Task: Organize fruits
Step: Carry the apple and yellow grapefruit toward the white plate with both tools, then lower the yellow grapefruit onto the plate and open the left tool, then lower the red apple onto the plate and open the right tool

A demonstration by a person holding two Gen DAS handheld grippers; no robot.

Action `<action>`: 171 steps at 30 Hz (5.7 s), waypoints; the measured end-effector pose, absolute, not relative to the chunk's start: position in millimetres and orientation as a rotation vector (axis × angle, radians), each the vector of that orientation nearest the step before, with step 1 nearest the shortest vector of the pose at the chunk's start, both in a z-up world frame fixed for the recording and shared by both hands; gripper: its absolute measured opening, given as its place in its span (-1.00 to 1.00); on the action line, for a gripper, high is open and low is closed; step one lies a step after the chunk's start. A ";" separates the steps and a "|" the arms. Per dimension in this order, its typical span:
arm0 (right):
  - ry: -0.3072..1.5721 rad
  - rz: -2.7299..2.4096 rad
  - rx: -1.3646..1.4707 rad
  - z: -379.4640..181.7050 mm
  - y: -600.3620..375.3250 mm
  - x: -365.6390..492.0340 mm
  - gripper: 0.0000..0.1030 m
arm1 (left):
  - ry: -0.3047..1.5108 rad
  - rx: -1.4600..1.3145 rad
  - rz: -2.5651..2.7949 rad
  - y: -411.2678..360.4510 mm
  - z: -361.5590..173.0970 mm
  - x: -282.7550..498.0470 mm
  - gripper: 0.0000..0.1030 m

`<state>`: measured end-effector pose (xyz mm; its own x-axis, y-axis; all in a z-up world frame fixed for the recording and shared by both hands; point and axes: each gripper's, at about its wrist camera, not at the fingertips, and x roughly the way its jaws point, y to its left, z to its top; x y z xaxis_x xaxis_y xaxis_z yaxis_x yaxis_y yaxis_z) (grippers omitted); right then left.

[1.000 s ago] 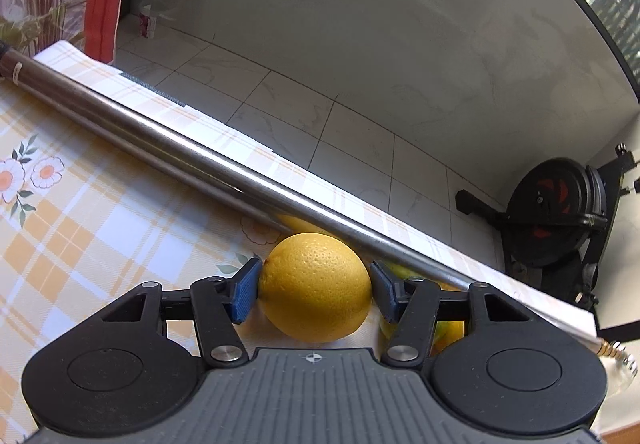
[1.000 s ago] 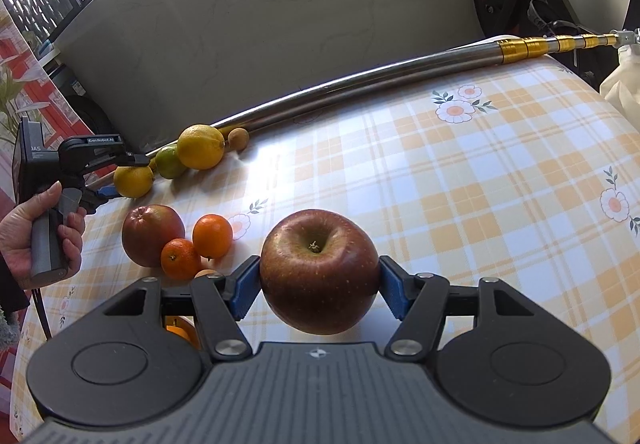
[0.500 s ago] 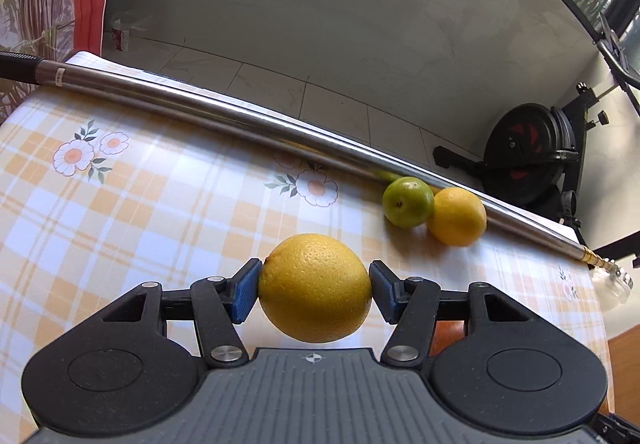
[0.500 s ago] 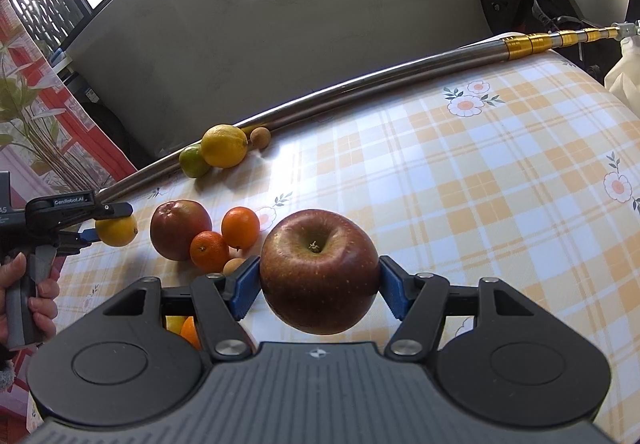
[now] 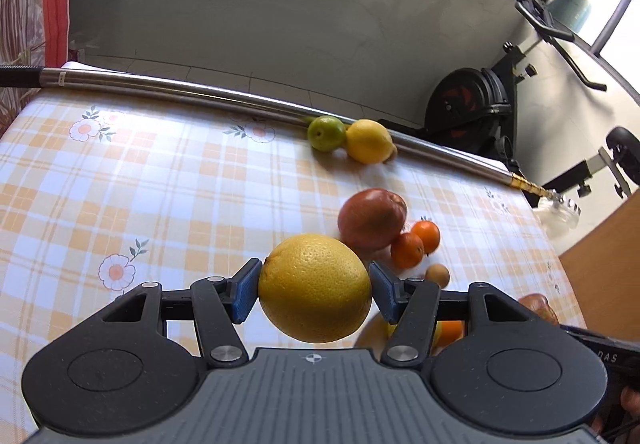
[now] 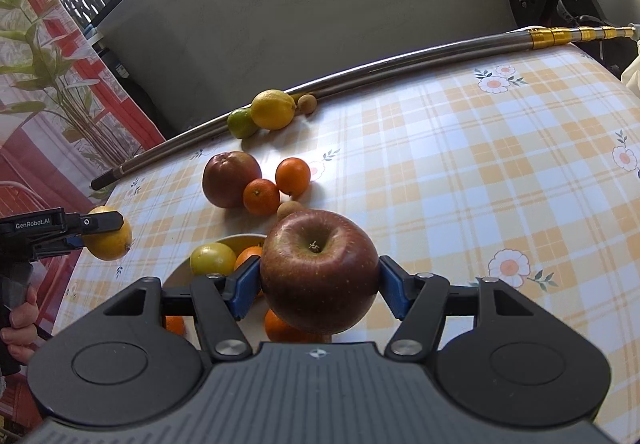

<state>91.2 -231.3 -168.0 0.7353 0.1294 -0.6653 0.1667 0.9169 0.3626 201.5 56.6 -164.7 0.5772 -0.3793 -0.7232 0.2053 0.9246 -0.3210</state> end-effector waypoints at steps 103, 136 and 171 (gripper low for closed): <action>0.842 0.114 0.372 -181.7 -160.2 46.4 0.25 | 0.746 -0.036 -0.340 16.1 -158.1 66.2 0.41; 0.835 0.079 0.359 -188.8 -153.0 47.7 0.28 | 0.785 -0.093 -0.275 29.1 -166.1 63.3 0.41; 0.700 0.031 0.323 -150.6 -194.0 49.1 0.28 | 0.790 -0.187 -0.217 56.1 -152.7 88.6 0.41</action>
